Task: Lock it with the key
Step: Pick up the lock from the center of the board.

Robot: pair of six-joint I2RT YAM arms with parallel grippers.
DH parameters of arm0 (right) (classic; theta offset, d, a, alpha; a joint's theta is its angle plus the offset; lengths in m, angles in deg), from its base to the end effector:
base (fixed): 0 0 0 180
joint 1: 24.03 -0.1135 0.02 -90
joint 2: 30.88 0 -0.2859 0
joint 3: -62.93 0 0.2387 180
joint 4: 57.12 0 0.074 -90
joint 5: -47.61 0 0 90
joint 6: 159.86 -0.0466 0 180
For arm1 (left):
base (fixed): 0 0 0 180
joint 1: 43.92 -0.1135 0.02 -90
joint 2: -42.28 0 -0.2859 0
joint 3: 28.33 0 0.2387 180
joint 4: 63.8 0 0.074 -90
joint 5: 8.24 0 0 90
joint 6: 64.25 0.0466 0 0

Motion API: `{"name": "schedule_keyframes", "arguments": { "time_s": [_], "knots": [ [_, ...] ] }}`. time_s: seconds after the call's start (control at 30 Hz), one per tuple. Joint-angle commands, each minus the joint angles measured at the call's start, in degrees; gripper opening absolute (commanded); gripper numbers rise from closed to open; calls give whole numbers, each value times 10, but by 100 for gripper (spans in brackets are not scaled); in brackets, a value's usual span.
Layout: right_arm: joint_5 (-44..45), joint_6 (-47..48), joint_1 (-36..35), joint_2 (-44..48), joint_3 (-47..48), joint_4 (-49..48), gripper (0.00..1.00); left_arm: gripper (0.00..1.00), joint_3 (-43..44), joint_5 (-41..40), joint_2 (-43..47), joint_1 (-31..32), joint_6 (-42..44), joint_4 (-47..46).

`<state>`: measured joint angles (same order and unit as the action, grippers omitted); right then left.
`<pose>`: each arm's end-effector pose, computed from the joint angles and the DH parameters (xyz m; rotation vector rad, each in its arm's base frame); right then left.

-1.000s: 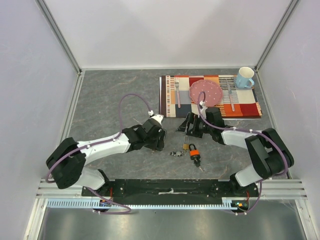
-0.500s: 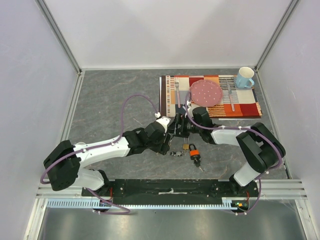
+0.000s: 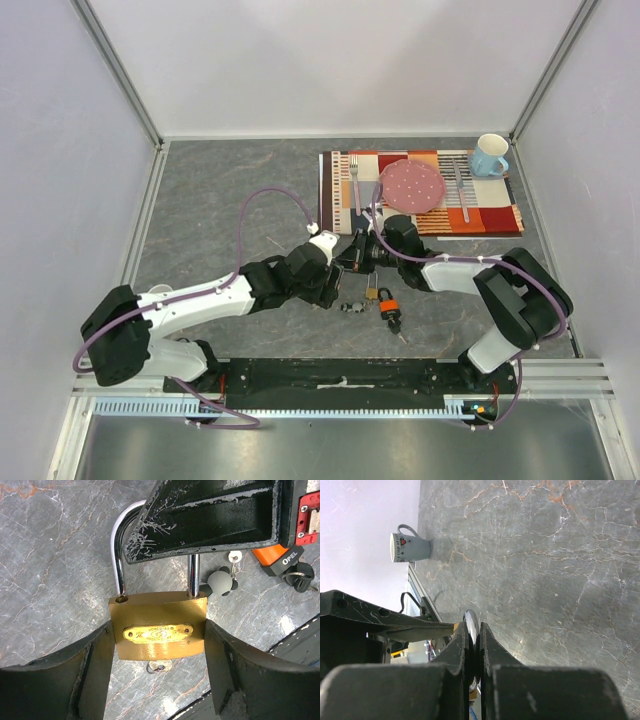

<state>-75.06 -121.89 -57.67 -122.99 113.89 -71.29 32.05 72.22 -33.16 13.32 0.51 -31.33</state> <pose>0.2451 0.1933 0.1908 -0.0401 2.3173 1.4410 0.1470 -0.2141 0.2397 0.5961 2.3657 -0.4716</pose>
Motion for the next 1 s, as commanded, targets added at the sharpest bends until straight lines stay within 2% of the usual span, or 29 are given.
{"name": "schedule_keyframes", "arguments": {
  "time_s": [0.0,0.07,0.2,0.3,0.43,0.77,0.97],
  "knots": [
    [6,18,-4,26,-1,-9,0,30,27,-17,32,3,13,-53],
    [10,27,-3,28,3,2,0,36,25,-15,35,3,16,-54],
    [17,35,-2,39,8,14,0,59,23,-19,49,2,15,-56],
    [17,38,1,47,9,19,0,68,18,-11,66,-4,19,-65],
    [15,43,10,69,9,31,0,72,15,50,100,-36,22,-85],
    [8,63,57,153,-18,46,0,77,-53,417,180,-243,-24,-226],
    [21,42,77,192,-22,66,0,76,-58,469,172,-258,-31,-248]
  ]
}}
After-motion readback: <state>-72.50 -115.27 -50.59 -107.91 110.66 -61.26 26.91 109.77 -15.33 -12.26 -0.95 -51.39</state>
